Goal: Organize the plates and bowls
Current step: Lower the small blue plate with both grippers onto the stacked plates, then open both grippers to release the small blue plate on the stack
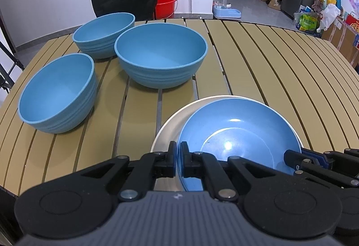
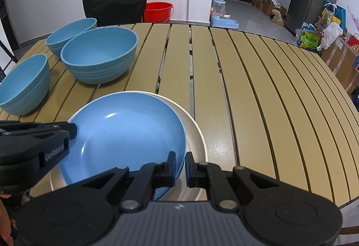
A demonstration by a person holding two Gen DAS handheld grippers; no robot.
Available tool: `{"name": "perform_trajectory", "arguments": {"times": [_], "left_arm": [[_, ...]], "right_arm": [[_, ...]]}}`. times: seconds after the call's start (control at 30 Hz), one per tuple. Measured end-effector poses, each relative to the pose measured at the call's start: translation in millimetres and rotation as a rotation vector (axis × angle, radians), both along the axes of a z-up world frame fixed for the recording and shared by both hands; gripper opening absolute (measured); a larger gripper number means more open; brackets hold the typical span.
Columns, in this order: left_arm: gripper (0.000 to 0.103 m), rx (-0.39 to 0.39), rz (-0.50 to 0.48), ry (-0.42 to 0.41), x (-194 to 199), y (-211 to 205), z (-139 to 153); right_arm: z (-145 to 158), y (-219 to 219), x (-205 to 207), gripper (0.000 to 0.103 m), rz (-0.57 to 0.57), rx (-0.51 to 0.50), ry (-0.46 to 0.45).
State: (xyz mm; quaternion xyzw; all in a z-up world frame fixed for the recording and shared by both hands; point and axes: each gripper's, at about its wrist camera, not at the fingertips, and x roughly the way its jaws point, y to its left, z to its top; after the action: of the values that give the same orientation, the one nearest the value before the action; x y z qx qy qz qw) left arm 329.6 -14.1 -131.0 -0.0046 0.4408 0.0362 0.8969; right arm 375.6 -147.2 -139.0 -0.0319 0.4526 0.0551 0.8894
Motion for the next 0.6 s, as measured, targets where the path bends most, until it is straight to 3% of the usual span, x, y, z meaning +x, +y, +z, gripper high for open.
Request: {"name": "perform_trajectory", "arguments": {"times": [0.6], "left_arm": [[0.006, -0.055, 0.025, 0.027, 3.2, 10.6, 2.0]], "right_arm": [[4.5, -12.1, -0.6, 0.012, -0.017, 0.031, -0.001]]}}
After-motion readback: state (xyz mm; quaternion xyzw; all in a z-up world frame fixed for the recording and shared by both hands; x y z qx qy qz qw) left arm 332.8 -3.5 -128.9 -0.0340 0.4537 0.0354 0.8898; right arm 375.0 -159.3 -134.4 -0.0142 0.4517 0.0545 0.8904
